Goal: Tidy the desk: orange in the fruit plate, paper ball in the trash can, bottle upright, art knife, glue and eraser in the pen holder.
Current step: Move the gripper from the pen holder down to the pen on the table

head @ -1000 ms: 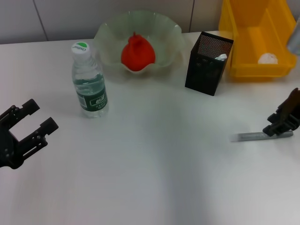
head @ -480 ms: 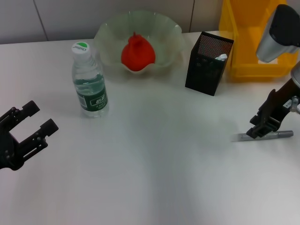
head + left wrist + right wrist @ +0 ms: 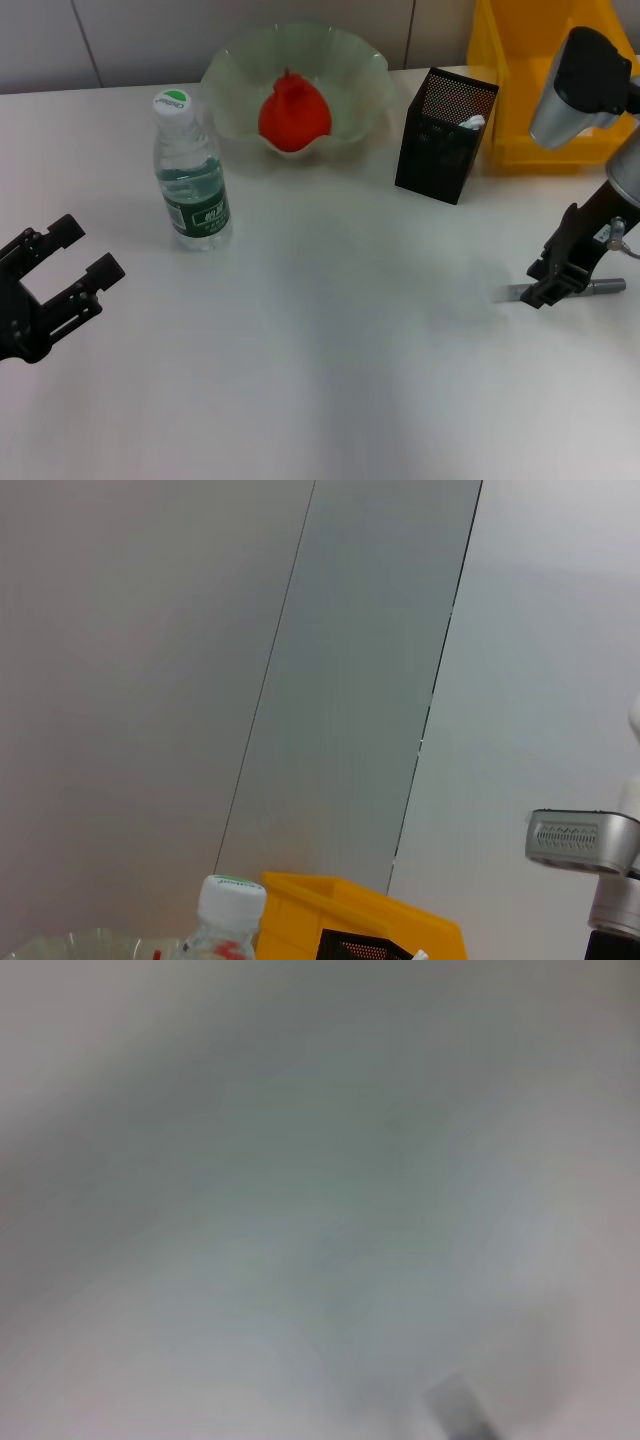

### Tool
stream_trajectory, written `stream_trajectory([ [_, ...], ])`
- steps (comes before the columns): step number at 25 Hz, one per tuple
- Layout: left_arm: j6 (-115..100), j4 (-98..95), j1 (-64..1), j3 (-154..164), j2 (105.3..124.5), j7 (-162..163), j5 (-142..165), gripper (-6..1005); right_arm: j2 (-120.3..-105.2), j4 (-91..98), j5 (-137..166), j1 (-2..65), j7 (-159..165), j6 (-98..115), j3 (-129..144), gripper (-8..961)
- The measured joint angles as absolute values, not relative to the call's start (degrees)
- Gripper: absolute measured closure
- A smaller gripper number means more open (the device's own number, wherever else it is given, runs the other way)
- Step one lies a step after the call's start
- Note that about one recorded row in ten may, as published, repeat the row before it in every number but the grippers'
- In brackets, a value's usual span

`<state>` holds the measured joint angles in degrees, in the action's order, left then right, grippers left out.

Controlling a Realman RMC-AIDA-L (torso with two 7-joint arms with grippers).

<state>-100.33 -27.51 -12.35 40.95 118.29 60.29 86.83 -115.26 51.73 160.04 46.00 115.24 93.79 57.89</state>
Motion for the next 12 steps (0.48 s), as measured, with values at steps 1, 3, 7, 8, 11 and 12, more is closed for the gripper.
stream_trajectory([
  [1, -100.3, -27.5, -12.4, 41.0, 118.30, 60.3, 86.8, 261, -115.28, 51.5, 160.1, 46.1, 115.3, 93.6, 58.0, 596],
  [3, -100.3, -27.5, -12.4, 41.0, 118.30, 60.3, 86.8, 261, -115.31, 51.0, 160.1, 46.3, 115.4, 93.4, 58.0, 597],
  [7, -100.3, -27.5, -12.4, 41.0, 118.30, 60.3, 86.9, 261, -115.43, 49.7, 161.0, 46.8, 116.0, 92.0, 58.1, 597],
  [8, -100.4, -27.5, -12.4, 41.0, 118.30, 60.3, 86.9, 261, -115.54, 49.5, 161.2, 46.8, 116.1, 91.7, 58.1, 597],
  [11, -100.4, -27.5, -12.4, 41.0, 118.30, 60.3, 86.9, 261, -115.74, 49.3, 161.4, 47.0, 116.3, 91.2, 58.1, 598],
  [12, -100.4, -27.5, -12.3, 41.0, 118.29, 60.3, 86.9, 261, -115.80, 49.3, 161.5, 47.0, 116.3, 91.2, 58.1, 598],
])
